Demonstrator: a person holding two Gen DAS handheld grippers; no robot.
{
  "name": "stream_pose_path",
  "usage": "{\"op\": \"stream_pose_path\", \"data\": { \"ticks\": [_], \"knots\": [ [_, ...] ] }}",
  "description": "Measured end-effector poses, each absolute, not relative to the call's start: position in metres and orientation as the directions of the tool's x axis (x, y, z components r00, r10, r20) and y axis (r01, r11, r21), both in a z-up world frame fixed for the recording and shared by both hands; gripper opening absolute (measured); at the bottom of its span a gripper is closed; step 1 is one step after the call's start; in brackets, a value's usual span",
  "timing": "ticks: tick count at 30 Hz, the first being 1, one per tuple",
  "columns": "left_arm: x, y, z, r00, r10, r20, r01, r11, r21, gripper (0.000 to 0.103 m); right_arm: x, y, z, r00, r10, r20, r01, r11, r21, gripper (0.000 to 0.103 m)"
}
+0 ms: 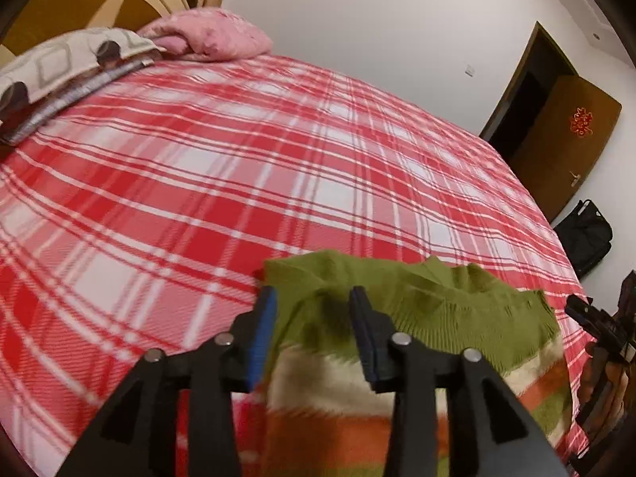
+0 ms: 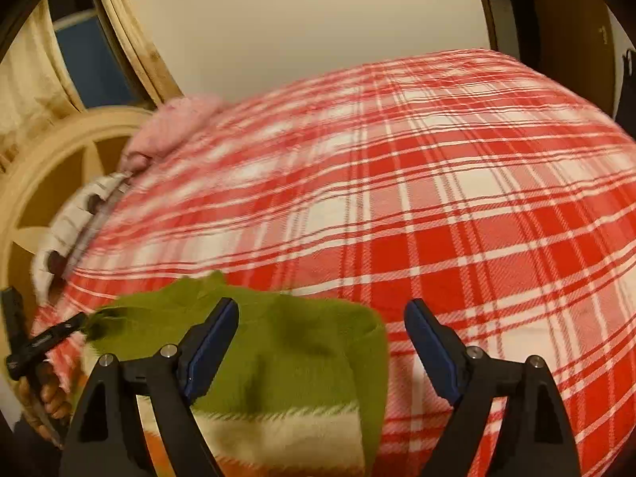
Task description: Fold small clothes
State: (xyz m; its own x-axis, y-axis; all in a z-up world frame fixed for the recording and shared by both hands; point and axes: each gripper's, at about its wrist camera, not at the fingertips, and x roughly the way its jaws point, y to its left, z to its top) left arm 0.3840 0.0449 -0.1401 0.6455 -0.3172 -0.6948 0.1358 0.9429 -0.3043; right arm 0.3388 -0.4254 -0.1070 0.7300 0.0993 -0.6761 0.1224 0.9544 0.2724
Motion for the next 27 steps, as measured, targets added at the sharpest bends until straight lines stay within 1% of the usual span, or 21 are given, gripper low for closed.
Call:
{"op": "stream_pose_path", "data": {
  "ticks": [2,4,6,7,9,11,12,14,18,20,21,22,23,24,27],
  "knots": [
    [0.369,0.056,-0.139,0.644,-0.299,-0.704,0.121,0.949,-0.292,0.041,0.319,-0.424,-0.105,0.724,0.093,-0.684,0.125,0.957,0.262,0.086],
    [0.358,0.062,-0.144,0.624,-0.321,-0.712,0.130,0.942,-0.310,0.041,0.296,-0.427,-0.106,0.716,0.132,-0.685,0.114,0.946,0.302,0.086],
    [0.349,0.063,-0.152,0.606,-0.285,-0.743,0.120,0.956,-0.269,0.041,0.278,-0.426,-0.108,0.704,0.124,-0.700,0.120,0.950,0.289,0.085],
    [0.345,0.062,-0.156,0.591,-0.285,-0.755,0.122,0.956,-0.266,0.041,0.269,-0.427,-0.110,0.700,0.111,-0.706,0.134,0.950,0.282,0.078],
    [0.333,0.061,-0.161,0.574,-0.297,-0.763,0.130,0.953,-0.274,0.041,0.250,-0.429,-0.114,0.679,0.142,-0.720,0.150,0.933,0.326,0.070],
    [0.323,0.059,-0.163,0.564,-0.308,-0.766,0.147,0.950,-0.274,0.041,0.234,-0.427,-0.118,0.666,0.180,-0.723,0.140,0.923,0.359,0.068],
    [0.317,0.059,-0.164,0.561,-0.322,-0.763,0.151,0.945,-0.289,0.041,0.225,-0.425,-0.120,0.661,0.186,-0.727,0.135,0.923,0.359,0.066],
    [0.306,0.058,-0.166,0.556,-0.332,-0.762,0.163,0.942,-0.292,0.041,0.206,-0.420,-0.123,0.653,0.219,-0.725,0.114,0.918,0.379,0.066],
    [0.286,0.050,-0.170,0.564,-0.276,-0.778,0.193,0.960,-0.201,0.041,0.176,-0.413,-0.130,0.635,0.245,-0.733,0.084,0.921,0.380,0.066],
    [0.280,0.045,-0.172,0.589,-0.220,-0.777,0.199,0.972,-0.124,0.045,0.173,-0.407,-0.138,0.602,0.262,-0.754,0.067,0.924,0.375,0.066],
    [0.279,0.045,-0.173,0.600,-0.189,-0.778,0.190,0.978,-0.091,0.054,0.172,-0.403,-0.143,0.587,0.222,-0.779,0.081,0.941,0.329,0.066],
    [0.277,0.045,-0.174,0.613,-0.159,-0.774,0.175,0.983,-0.063,0.059,0.173,-0.401,-0.149,0.563,0.153,-0.812,0.118,0.958,0.262,0.059],
    [0.275,0.046,-0.174,0.620,-0.150,-0.771,0.168,0.984,-0.056,0.061,0.173,-0.401,-0.153,0.550,0.123,-0.826,0.143,0.961,0.238,0.053],
    [0.272,0.049,-0.175,0.627,-0.132,-0.768,0.155,0.987,-0.044,0.063,0.173,-0.403,-0.153,0.551,0.109,-0.828,0.163,0.958,0.234,0.051],
    [0.270,0.056,-0.173,0.643,-0.115,-0.757,0.127,0.991,-0.044,0.065,0.170,-0.390,-0.141,0.555,-0.003,-0.832,0.171,0.979,0.111,0.051]
  ]
}}
